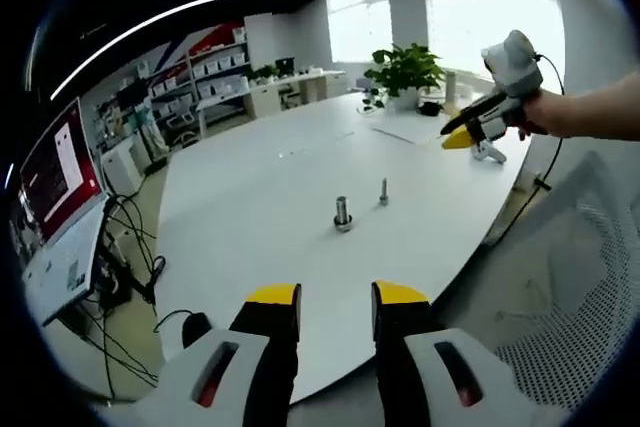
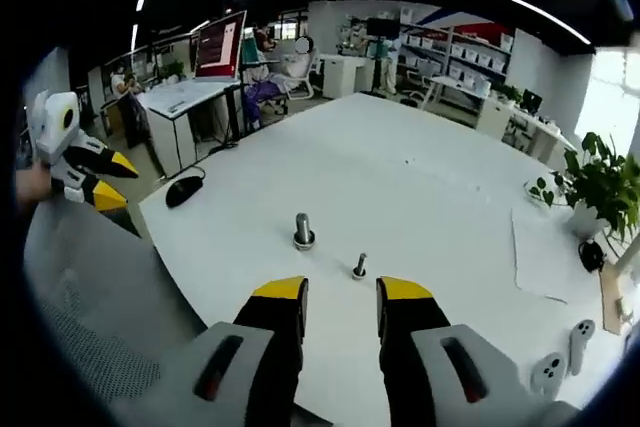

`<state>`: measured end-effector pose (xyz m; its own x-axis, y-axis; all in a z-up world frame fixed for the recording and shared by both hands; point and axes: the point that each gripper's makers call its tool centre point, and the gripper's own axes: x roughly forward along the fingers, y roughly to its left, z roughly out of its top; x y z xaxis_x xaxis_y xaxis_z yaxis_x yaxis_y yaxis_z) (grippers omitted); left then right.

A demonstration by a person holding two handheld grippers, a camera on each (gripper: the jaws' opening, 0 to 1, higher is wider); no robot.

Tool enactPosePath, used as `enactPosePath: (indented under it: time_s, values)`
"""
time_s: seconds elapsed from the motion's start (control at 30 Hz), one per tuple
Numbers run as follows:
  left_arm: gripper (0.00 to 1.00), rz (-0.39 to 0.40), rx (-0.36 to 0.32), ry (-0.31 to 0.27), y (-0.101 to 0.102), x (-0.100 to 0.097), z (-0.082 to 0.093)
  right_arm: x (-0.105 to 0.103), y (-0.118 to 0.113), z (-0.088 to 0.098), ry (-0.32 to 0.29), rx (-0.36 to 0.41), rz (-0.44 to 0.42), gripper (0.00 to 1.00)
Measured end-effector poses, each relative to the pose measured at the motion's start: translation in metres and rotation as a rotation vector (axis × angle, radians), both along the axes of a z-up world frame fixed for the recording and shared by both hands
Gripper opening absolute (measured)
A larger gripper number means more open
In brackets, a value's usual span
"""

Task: Place the washer onto the threaded stud by aligning its center hole with the stud, sliding it down to the base, and recovering from edge contact or off-axis alignment until the washer reaches the visible bottom stop.

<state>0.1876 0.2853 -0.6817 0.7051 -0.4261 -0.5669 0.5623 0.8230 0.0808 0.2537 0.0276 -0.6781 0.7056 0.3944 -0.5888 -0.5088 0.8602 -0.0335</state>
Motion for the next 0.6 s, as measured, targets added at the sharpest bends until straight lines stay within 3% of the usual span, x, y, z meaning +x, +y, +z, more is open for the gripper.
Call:
enactPosePath:
  time_s: [0.13,0.2,0.33,0.47,0.6]
  values:
    - [0.27,0.028,0.003,0.001,0.005,0.003,-0.001,-0.014,-0.003,0.003,-0.013,0.020,-0.012,0.31]
    - [0.28,0.029,0.013,0.007,0.005,0.003,-0.003,-0.025,0.001,0.000,0.022,0.092,-0.030,0.31]
    - [0.29,0.042,0.030,0.000,0.008,0.004,-0.003,-0.040,-0.006,-0.009,0.025,0.055,-0.019,0.31]
    - [0.30,0.065,0.029,-0.003,0.012,0.007,-0.003,-0.047,-0.012,-0.004,0.037,0.155,-0.074,0.32]
    - [0.30,0.070,0.052,-0.006,0.014,0.007,-0.004,-0.049,-0.010,-0.003,0.045,0.194,-0.103,0.32]
